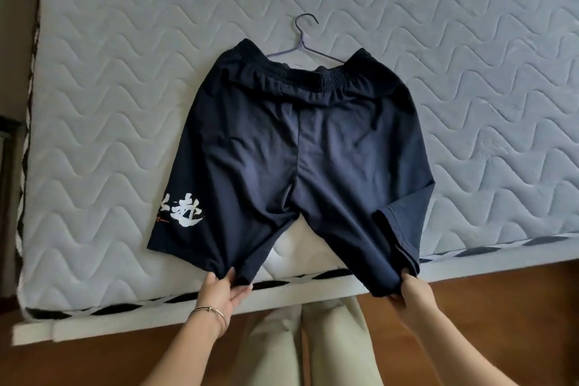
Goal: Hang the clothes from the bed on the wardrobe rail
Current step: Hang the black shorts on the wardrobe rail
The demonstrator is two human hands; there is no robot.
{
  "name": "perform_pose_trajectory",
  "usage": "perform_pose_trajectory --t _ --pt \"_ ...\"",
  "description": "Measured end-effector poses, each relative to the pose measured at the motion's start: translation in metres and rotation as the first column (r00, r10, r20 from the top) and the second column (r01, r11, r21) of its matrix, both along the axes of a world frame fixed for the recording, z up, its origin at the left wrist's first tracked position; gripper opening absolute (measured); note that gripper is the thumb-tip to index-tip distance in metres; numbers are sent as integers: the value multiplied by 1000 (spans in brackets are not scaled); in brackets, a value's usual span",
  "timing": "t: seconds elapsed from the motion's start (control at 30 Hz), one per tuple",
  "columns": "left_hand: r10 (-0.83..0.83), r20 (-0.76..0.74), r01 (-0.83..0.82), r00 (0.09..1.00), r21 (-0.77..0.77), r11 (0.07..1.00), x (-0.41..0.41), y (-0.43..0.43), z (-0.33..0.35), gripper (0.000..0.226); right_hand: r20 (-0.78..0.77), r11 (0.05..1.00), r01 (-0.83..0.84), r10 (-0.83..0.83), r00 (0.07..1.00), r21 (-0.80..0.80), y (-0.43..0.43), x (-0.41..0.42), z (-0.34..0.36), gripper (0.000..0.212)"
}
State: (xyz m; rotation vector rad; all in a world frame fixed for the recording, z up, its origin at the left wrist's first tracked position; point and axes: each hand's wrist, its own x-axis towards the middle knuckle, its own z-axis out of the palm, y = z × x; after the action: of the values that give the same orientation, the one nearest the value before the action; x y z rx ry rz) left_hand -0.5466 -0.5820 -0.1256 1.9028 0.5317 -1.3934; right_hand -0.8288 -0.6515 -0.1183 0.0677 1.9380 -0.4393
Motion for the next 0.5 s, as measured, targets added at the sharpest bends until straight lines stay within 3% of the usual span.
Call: perform_pose_trajectory --t 0.07,0.13,0.2,0.27,0.33,0.37,0.43,0.5 --pt "-14 -28 15 1000 27 1000 -7 10 1 10 16 998 -28 27 1000 47 18 -1 -2 31" --pt "-136 -79 142 987 76 987 -10 21 3 8 16 979 -162 161 987 128 28 -2 -4 26" --pt "-394 -123 410 911 158 898 -8 29 4 5 -54 938 -291 306 951 190 26 -7 -12 36" --pt "-594 -149 612 791 224 758 0 24 4 14 -259 854 -465 516 816 234 15 -12 -22 48" --pt "-705 -131 713 697 230 663 8 8 2 24 -395 683 -692 717 574 233 -1 -12 -23 67" --pt "-738 -98 738 667 218 638 11 -5 1 26 -437 535 -819 800 411 209 -10 -10 -23 76" --pt "-781 15 768 624 174 617 12 -31 -1 28 -517 142 -968 856 15 206 -32 -7 -27 84" --pt "-780 154 771 606 128 624 9 -57 -4 26 -538 -195 -950 788 -299 242 -53 -7 -36 78"
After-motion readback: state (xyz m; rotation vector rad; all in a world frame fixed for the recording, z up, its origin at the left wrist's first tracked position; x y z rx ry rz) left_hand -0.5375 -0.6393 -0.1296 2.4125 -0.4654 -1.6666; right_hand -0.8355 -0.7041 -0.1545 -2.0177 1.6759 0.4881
